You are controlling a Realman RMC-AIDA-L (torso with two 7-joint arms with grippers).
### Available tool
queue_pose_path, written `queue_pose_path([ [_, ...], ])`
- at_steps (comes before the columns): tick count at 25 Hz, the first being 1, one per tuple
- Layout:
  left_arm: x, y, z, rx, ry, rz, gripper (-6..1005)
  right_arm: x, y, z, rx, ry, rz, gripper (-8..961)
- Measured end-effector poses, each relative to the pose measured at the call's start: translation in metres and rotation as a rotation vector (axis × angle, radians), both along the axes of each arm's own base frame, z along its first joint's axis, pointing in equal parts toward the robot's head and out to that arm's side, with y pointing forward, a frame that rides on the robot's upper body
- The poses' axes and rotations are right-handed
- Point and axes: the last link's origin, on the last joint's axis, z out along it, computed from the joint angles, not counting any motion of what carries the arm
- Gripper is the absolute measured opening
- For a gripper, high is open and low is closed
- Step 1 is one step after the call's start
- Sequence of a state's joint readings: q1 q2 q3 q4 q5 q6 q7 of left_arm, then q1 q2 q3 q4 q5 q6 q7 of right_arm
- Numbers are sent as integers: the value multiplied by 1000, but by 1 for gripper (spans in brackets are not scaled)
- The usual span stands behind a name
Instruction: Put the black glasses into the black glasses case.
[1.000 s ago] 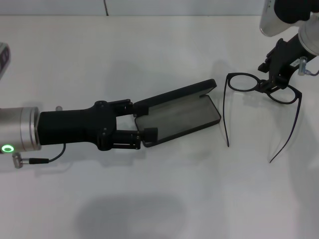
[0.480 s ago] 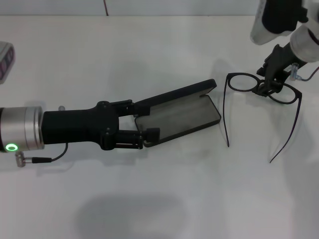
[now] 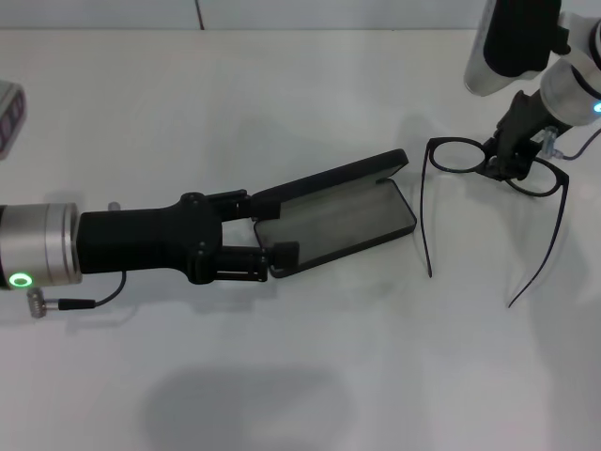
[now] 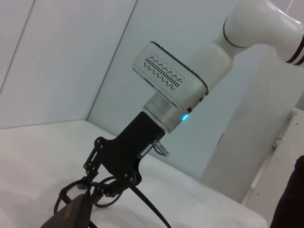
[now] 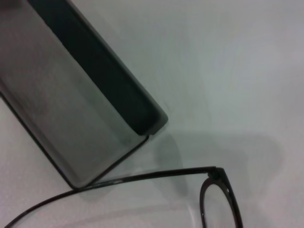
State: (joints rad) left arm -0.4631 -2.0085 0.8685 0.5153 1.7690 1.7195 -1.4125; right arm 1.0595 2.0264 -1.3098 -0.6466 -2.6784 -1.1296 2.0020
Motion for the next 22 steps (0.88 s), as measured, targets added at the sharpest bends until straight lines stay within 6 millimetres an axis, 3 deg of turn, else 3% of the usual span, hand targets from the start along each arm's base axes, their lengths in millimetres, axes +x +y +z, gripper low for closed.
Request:
queue_pose_path([
  [14, -1, -2, -1, 0, -2, 4, 875, 5, -2, 0, -1, 8, -19, 134],
  [22, -1, -2, -1, -1, -4, 4, 874, 4, 1, 4, 30, 30, -20, 122],
])
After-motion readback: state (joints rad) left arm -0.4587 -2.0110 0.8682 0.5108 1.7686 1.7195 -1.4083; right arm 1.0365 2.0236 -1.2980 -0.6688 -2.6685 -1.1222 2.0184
